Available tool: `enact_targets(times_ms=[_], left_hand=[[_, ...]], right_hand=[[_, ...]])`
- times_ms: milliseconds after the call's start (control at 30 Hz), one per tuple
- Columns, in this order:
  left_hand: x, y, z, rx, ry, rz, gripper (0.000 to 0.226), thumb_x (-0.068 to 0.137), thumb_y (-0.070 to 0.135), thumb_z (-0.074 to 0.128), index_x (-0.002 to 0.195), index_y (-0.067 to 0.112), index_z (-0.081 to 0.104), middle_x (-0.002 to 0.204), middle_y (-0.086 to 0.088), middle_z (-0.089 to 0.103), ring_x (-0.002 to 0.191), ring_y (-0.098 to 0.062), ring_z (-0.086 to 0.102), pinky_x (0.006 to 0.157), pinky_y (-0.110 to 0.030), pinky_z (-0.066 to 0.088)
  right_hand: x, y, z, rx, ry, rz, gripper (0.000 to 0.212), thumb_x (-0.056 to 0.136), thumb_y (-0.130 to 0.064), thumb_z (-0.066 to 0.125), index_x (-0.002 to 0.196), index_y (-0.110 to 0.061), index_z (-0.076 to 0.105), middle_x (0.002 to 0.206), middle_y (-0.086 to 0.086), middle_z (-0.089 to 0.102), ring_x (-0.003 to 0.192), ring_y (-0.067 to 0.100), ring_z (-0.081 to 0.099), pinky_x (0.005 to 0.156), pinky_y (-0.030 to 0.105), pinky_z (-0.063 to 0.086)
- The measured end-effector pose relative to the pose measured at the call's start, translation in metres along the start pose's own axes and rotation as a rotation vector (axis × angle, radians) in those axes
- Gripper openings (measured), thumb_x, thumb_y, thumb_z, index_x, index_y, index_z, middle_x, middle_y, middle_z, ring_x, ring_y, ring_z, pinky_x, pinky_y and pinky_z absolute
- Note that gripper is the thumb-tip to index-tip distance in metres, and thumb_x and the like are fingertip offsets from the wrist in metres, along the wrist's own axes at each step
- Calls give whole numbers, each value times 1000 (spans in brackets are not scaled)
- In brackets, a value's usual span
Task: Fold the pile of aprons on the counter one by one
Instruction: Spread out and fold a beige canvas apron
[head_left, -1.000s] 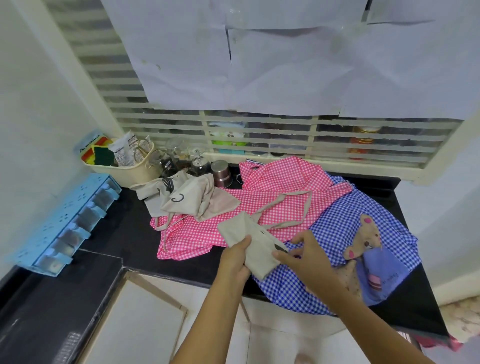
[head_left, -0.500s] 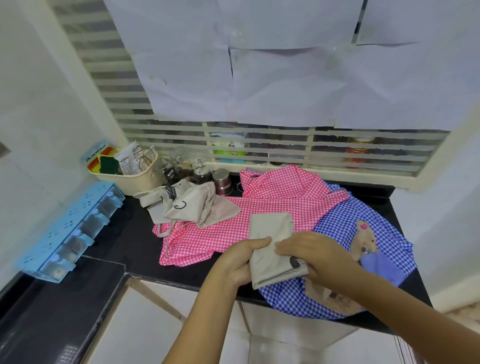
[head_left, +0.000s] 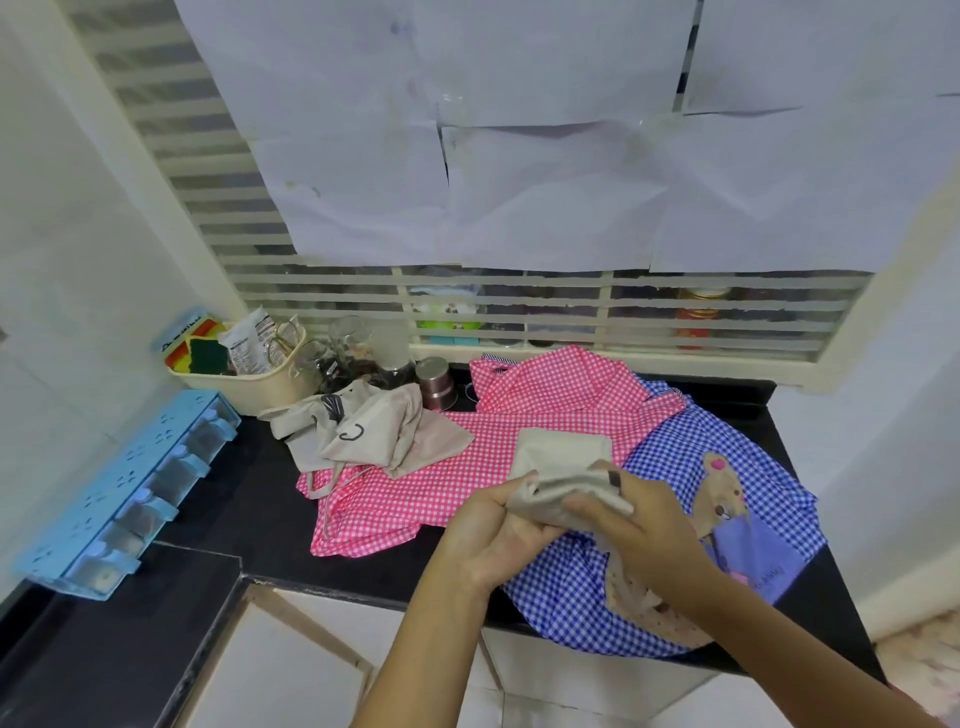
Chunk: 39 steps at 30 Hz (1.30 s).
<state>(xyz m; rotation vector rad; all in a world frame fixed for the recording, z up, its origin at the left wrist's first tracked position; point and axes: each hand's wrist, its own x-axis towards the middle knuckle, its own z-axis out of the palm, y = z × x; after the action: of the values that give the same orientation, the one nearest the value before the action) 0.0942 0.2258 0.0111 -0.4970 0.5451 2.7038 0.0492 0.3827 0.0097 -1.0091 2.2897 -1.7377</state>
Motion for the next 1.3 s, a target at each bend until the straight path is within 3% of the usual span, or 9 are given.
enact_targets(times_ms=[100, 267, 433, 600, 800, 967, 1067, 1167, 1300], left_hand=[[0, 0, 3, 73, -53, 36, 50, 75, -5, 67, 124, -14, 56, 137, -29, 49, 121, -36, 55, 105, -43, 42], [4, -4, 3, 162, -31, 139, 49, 94, 28, 42, 127, -5, 56, 133, -26, 54, 127, -37, 49, 112, -51, 31], [11, -10, 8, 521, 65, 312, 47, 92, 32, 56, 129, 1, 55, 126, -20, 61, 119, -33, 58, 103, -49, 44], [15, 2, 10, 761, 174, 386, 44, 88, 38, 60, 116, 5, 66, 113, -17, 69, 110, -33, 64, 99, -47, 48], [15, 27, 33, 983, 87, 232, 37, 83, 36, 61, 100, 4, 71, 98, -13, 73, 90, -21, 69, 78, -27, 56], [33, 1, 41, 557, 183, 299, 50, 75, 29, 70, 115, 0, 64, 112, -20, 68, 105, -31, 66, 93, -42, 53], [40, -15, 47, 341, 134, 303, 47, 82, 20, 65, 124, -1, 57, 118, -22, 65, 111, -33, 63, 98, -46, 49], [45, -7, 53, 302, 204, 382, 39, 87, 16, 62, 120, -4, 59, 111, -24, 68, 103, -34, 66, 90, -45, 55], [48, 8, 60, 350, 303, 547, 19, 93, 9, 57, 107, 0, 64, 97, -17, 73, 89, -28, 71, 77, -37, 59]], right_hand=[[6, -6, 2, 127, 158, 168, 8, 88, -27, 64, 93, -21, 65, 82, -8, 71, 72, 1, 66, 59, 17, 50], [21, -8, 0, 71, 223, 352, 18, 87, -29, 66, 79, -16, 57, 75, -10, 63, 67, 2, 59, 55, 15, 45], [30, -7, -3, -51, 140, 381, 26, 84, -38, 68, 93, -14, 67, 84, -7, 68, 76, 8, 65, 59, 18, 48], [32, -11, -17, -280, 160, 364, 32, 75, -45, 74, 70, -23, 52, 64, -12, 51, 59, 4, 49, 52, 21, 36], [25, -9, -42, 21, -143, 385, 41, 73, -56, 59, 86, -18, 66, 83, -2, 69, 79, 17, 66, 70, 40, 54], [29, -7, -40, -85, 98, 296, 70, 76, -71, 52, 80, -1, 59, 76, 17, 62, 69, 30, 60, 60, 40, 47], [33, -10, -38, 8, 200, 299, 48, 86, -49, 60, 72, -3, 50, 64, 10, 53, 53, 19, 50, 51, 31, 39], [34, -18, -29, 247, 108, 374, 11, 90, -27, 60, 92, -16, 60, 81, -5, 71, 69, 3, 67, 59, 18, 50], [33, -20, -28, 277, 34, 433, 10, 88, -23, 65, 93, -14, 67, 69, -5, 72, 62, 5, 68, 54, 13, 48]])
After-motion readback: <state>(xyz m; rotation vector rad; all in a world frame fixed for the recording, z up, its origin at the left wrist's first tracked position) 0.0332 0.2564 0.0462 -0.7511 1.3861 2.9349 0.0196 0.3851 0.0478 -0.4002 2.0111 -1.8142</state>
